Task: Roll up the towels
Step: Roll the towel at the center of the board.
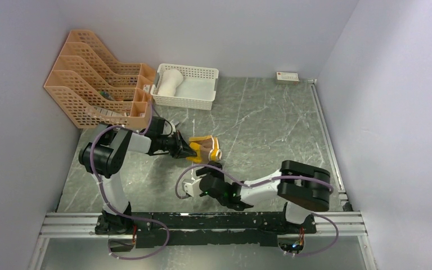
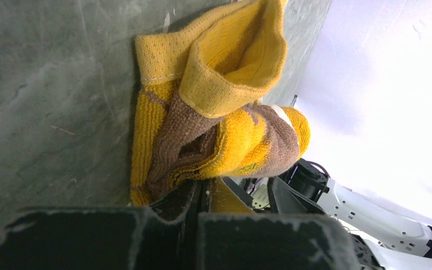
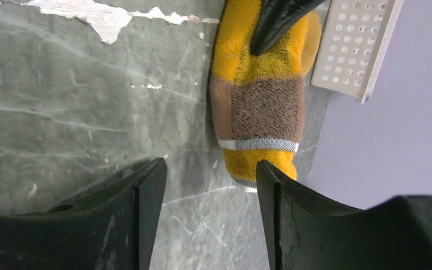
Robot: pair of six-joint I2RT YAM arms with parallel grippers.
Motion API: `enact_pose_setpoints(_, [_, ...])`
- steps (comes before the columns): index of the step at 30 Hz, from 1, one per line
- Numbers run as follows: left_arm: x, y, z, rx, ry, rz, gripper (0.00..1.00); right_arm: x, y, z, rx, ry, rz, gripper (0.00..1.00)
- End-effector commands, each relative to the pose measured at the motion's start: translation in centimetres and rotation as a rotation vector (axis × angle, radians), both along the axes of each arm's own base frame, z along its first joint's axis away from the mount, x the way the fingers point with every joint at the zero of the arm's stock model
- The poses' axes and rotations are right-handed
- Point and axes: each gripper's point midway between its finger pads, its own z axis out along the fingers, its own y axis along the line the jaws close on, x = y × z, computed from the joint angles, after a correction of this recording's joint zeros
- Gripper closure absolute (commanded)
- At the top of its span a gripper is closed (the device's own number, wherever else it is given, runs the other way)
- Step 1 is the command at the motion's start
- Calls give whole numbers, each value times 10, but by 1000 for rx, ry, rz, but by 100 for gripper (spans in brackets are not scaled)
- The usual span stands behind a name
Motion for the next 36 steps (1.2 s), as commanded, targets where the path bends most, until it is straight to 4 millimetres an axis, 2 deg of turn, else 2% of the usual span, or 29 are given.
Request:
enact_pose_setpoints(1, [6,21,-40,148,26,64,93,13,13,12,26,-136,-14,42])
enact_pose_setpoints(10, [1,22,-41,134,35,57,93,26,11,-30,-75,-162,-35,33])
enact_pose_setpoints(15, [-1,25,-42,126,40,59,93,39,7,-47,-113,-135,-89,36])
enact_pose_setpoints(16, [-1,25,-41,124,41,59,93,41,6,-51,-121,-113,-104,44])
enact_pose_setpoints(17, [-1,25,-41,122,41,57,93,43,6,-54,-129,-88,-117,60])
enact_pose_setpoints(19, [-2,24,-42,120,45,53,93,46,6,-59,-131,-53,-145,72])
enact_pose_setpoints(21, [-3,25,-42,119,46,52,93,48,3,-63,-127,-26,-171,80])
enact_pose_setpoints(22, [-3,24,-41,117,46,51,93,49,1,-65,-129,-12,-185,88])
enact_pose_setpoints(23, [-3,24,-40,114,45,51,93,50,-1,-67,-127,9,-207,100])
enact_pose_setpoints(25, [-3,25,-37,110,42,52,93,49,4,-64,-73,92,-242,100])
enact_pose_setpoints(27, [-3,27,-32,116,37,52,93,41,20,-56,27,285,-222,100])
enact_pose_setpoints(30, [0,30,-23,127,19,55,93,35,44,-24,192,537,-201,100])
enact_pose_setpoints(32, [5,33,-13,138,-6,59,93,35,55,-3,253,639,-207,100])
enact_pose_setpoints(34, [10,35,2,133,-45,54,93,31,61,8,273,741,-220,100])
enact_pose_setpoints(36, [18,35,25,106,-110,38,87,23,65,14,279,843,-241,100])
